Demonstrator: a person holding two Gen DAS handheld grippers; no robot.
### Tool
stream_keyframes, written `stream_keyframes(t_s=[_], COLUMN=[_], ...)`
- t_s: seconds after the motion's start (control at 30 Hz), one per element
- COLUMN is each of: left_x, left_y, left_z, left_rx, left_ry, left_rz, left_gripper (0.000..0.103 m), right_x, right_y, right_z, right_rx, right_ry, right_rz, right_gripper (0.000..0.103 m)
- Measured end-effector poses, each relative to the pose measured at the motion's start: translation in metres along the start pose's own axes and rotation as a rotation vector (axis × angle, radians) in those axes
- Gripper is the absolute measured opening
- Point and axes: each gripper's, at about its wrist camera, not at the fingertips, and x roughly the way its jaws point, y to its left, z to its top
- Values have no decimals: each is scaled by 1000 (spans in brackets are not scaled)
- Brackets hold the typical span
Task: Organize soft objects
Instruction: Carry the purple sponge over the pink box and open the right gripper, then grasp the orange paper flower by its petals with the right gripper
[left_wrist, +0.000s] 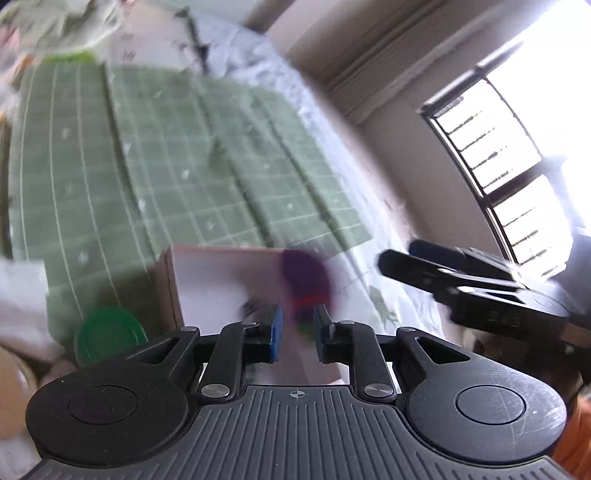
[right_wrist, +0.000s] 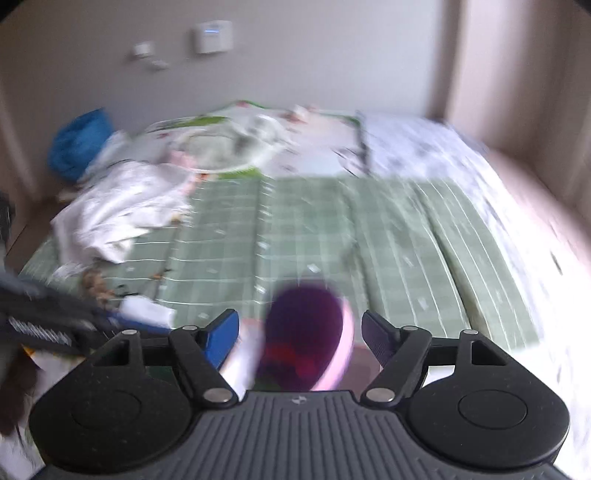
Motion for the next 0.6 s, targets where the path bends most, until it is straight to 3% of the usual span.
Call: stream_keyframes(t_s=[0.1,0.17,0.23,0.33,0.4,0.43,0.53,0.6], left_x=[-21,-58,-106,-180,-227,-249,-304,-314], left_y=[16,27,49,94,131,149,207,243], left_z=[-1,-6,-10,-25,-34,-38,-61,-70], left_rx=[41,82,151,224,151,82,-151,-244], left_ry=[-43,-43,-31,-48,-126,-188,-390,-462], left_rz=[8,45,146,398,548,581,528,492], left_gripper=[20,20,20,20,20,20,20,20], right_x=[11,17,17,21,21,22,31,43], right_y=[-16,-18,-7,19,53,74,144,196], right_z=[-20,-31,-42,-46,-46,-45,-51,-61], right_rx=[113,171,198,176,117,83,-18,-50], right_ry=[-7,-3,11,29,33,34,47,70], right_rz=[-9,-10,24,83,118,133,188,236], right_gripper=[74,74,74,74,74,74,74,74])
